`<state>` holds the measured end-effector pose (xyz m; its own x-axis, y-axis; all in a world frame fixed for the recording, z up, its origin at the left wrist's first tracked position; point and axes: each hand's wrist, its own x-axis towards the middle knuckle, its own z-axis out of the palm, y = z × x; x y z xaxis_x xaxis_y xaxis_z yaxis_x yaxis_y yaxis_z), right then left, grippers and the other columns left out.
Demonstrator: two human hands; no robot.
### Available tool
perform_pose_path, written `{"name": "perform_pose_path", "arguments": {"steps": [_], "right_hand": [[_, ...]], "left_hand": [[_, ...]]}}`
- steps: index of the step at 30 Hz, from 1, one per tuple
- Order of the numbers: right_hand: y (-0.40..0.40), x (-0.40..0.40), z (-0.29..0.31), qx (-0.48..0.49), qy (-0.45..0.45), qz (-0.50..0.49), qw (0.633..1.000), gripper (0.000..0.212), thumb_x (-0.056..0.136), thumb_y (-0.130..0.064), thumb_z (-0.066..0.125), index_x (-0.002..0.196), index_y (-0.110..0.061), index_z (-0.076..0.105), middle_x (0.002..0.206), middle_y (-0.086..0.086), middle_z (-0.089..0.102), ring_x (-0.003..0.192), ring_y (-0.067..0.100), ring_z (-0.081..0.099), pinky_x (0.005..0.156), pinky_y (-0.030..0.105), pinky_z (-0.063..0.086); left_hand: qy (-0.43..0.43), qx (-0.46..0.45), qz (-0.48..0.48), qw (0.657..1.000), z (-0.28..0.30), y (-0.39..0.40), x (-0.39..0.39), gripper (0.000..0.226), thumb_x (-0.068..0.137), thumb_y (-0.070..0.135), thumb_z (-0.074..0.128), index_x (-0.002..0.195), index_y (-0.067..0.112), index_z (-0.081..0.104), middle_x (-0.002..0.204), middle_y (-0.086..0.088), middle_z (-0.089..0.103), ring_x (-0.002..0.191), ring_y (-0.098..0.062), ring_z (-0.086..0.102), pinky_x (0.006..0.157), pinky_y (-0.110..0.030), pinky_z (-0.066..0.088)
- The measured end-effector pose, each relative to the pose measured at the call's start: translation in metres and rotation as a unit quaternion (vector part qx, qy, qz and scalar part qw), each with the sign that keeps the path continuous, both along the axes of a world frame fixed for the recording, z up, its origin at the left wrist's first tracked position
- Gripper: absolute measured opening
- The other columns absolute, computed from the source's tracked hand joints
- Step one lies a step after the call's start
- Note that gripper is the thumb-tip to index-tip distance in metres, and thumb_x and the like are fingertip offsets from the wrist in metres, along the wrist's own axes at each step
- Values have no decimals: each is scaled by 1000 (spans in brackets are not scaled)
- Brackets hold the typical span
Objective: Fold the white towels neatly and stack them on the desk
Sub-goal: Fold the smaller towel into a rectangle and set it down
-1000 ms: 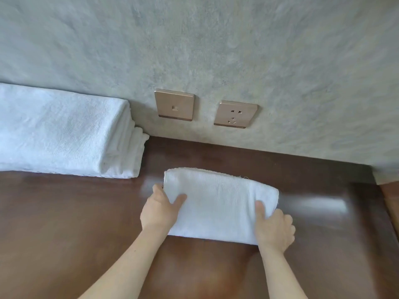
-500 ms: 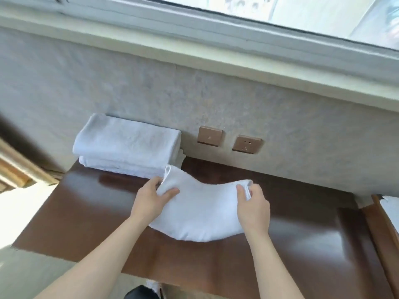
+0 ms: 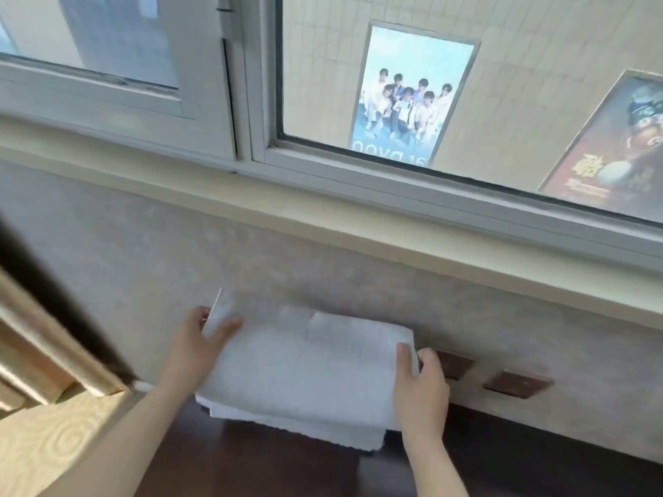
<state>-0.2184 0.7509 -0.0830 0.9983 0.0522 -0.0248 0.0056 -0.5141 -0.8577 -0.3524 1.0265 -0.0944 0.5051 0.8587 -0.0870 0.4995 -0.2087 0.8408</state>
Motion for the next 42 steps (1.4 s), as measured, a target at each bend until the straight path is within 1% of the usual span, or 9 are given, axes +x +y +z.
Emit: {"name": "perform_pose_path", "arguments": {"steps": [4,8,13,18,20,23,27,32,42], "right_hand": [[34,8,-52,-92,24,0,995,38,101,-49,44,91,-12,45,68,3,57,63,21,54,59,38,43],[35,8,-71,-176,12,-22,984,27,102,-47,40,99,-20,41,73,-1,61,64,21,57,53,35,40],[35,14,-62,-189,-62,-63,978,15,105,-33,40,95,-22,41,65,-9,52,54,19,47,53,34,34],[27,15,-80,-282,-97,-79,951,3,99,-14,54,100,-12,55,83,8,60,65,31,58,56,39,46],[33,13,-88,-330,-213,-76,917,14,89,-10,58,99,-6,67,89,14,61,75,37,61,66,44,44],[57,5,-94,-311,-318,98,890,38,91,-29,47,110,-9,73,113,10,67,105,33,65,92,45,40],[65,5,-112,-350,-175,206,897,60,93,-53,40,143,-22,57,153,6,48,140,29,46,113,45,24],[57,9,-121,-366,-144,196,898,66,93,-61,40,151,-31,44,159,5,39,147,29,34,117,52,19],[56,1,-128,-380,-130,186,897,71,93,-63,37,157,-33,31,164,2,29,150,29,27,112,61,25]], "left_hand": [[70,-29,-20,997,-44,37,18,34,89,40,72,99,10,60,81,-3,62,69,-16,54,60,-34,39],[79,-49,0,996,-64,34,19,45,89,34,73,121,7,56,113,-12,65,93,-30,59,75,-37,39],[58,279,-125,950,-76,-16,18,59,91,62,47,128,16,57,141,-11,54,127,-33,51,94,-48,45],[84,420,-230,874,-74,-59,43,54,91,44,44,129,14,66,160,-17,33,149,-38,26,119,-53,21],[66,437,-245,863,-68,-63,53,49,93,39,44,125,12,69,153,-15,45,147,-37,30,119,-51,19],[45,491,-324,807,-80,-64,60,42,98,29,42,124,13,70,138,-6,62,140,-28,42,120,-42,20],[132,405,-370,826,-101,-41,40,58,106,49,24,141,17,58,150,-1,49,137,-22,49,124,-26,5],[192,344,-318,862,-98,1,35,67,94,61,39,148,22,48,154,-1,45,142,-22,43,121,-34,15],[247,323,-326,854,-107,2,36,68,99,69,12,160,38,9,168,9,9,155,-15,5,122,-53,5]]}}
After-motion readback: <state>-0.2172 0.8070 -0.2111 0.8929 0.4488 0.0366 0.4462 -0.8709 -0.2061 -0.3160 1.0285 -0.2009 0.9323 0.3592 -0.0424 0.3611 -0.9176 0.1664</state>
